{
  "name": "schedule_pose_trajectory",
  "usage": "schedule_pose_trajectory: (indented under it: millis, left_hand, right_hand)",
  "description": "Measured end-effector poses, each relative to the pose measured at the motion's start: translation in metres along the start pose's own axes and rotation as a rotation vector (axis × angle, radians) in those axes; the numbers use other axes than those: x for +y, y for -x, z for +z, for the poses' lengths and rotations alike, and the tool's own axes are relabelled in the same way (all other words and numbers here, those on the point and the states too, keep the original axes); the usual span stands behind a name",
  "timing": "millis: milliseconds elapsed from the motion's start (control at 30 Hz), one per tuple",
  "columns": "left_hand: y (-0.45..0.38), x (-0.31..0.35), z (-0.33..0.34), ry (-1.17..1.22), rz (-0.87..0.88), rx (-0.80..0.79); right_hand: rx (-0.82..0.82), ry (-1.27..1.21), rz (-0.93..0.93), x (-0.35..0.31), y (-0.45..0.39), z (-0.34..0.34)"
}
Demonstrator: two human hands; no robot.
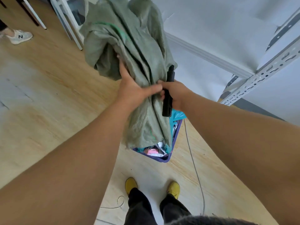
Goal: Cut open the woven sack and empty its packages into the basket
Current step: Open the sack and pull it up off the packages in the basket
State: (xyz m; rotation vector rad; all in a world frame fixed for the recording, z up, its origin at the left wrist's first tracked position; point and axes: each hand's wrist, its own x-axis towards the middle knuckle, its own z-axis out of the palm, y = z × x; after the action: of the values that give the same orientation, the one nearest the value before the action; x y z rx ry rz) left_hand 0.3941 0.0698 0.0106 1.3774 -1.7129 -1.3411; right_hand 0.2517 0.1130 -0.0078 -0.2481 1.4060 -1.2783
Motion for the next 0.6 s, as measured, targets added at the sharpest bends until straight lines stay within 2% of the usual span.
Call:
schedule_pose_trajectory:
  millis: [133,233,433,600]
  left_hand:
    - [0.007,-0.061,0.022,-0.058,-0.042,0.008]
    - [0.012,-0.062,0.023,-0.087,-0.040,0.197]
    - [-0.004,-0.048,0.009,-0.225,-0.045,0.473]
    - [-0.012,-0.035,-0.008,-0.146,-0.014,0.660]
  right_hand:
    - [-0.201,0.181,0.041,-0.009,-0.001,0.009]
    - [-0.268,0.279,0.041,-0.011,0.002,0.016]
    - [-0.247,0.257,-0.049,-0.012,0.007,0.007]
    - [-0.106,0.227,-0.046,-0.006,0.007,-0.017]
